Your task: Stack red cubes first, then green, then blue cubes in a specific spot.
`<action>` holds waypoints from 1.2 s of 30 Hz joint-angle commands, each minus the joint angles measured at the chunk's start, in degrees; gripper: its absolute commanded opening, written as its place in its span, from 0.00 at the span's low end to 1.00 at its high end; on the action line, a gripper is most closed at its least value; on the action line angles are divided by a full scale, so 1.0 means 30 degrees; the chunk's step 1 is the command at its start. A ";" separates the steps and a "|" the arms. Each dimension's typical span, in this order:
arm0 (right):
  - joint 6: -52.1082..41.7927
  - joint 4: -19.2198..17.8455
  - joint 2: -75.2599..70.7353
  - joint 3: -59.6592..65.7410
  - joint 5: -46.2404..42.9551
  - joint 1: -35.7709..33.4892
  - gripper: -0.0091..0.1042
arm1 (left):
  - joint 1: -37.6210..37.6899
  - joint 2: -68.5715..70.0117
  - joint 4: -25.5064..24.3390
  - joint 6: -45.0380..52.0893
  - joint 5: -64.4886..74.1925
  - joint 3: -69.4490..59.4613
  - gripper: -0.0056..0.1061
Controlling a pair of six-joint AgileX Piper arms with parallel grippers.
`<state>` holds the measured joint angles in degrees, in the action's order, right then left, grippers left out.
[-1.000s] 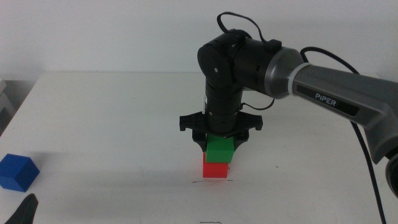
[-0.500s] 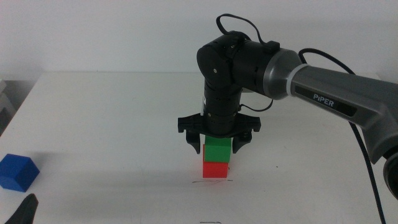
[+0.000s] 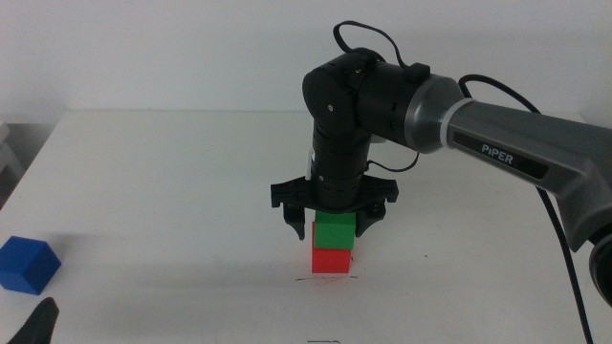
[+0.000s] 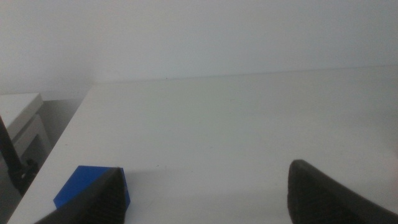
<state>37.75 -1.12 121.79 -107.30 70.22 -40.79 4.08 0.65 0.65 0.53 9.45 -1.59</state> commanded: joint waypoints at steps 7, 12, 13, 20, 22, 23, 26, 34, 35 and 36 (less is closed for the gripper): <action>-0.1035 -0.0282 -0.1154 -0.0536 0.0286 0.0093 0.64 | -0.0028 0.0493 0.0197 -0.0176 -0.1434 0.0015 0.83; -0.1035 -0.0577 -0.1892 -0.0536 0.0222 0.0093 0.64 | -0.0028 0.0493 0.0197 -0.0176 -0.1434 0.0015 0.83; -0.1035 -0.0633 -0.2113 -0.0536 0.0222 0.0093 0.64 | -0.0028 0.0493 0.0197 -0.0176 -0.1434 0.0015 0.83; -0.0662 -0.1907 -0.3617 -0.0536 0.1316 0.0175 0.64 | -0.0028 0.0493 0.0197 -0.0176 -0.1434 0.0015 0.83; -0.0883 -0.1881 -0.4203 -0.0536 0.1290 0.0214 0.64 | -0.0028 0.0493 0.0197 -0.0176 -0.1434 0.0015 0.83; -0.1075 -0.1881 -0.4587 -0.0536 0.1245 0.0214 0.64 | -0.0028 0.0493 0.0197 -0.0176 -0.1434 0.0015 0.83; -0.2177 -0.1963 -0.5828 -0.0283 0.1083 0.0368 0.64 | -0.0028 0.0493 0.0197 -0.0176 -0.1434 0.0015 0.83; -0.5174 -0.1375 -1.1682 0.5002 -0.2047 0.1805 0.64 | -0.0028 0.0493 0.0197 -0.0176 -0.1434 0.0015 0.83; -0.5564 -0.1141 -1.2773 0.6151 -0.2938 0.2140 0.64 | -0.0028 0.0493 0.0197 -0.0176 -0.1434 0.0015 0.83; -0.6085 -0.0859 -1.3877 0.7285 -0.3746 0.2483 0.64 | -0.0028 0.0493 0.0197 -0.0176 -0.1434 0.0015 0.83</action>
<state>22.34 -4.05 86.84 -88.70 65.00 -34.82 4.08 0.65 0.65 0.53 9.45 -1.59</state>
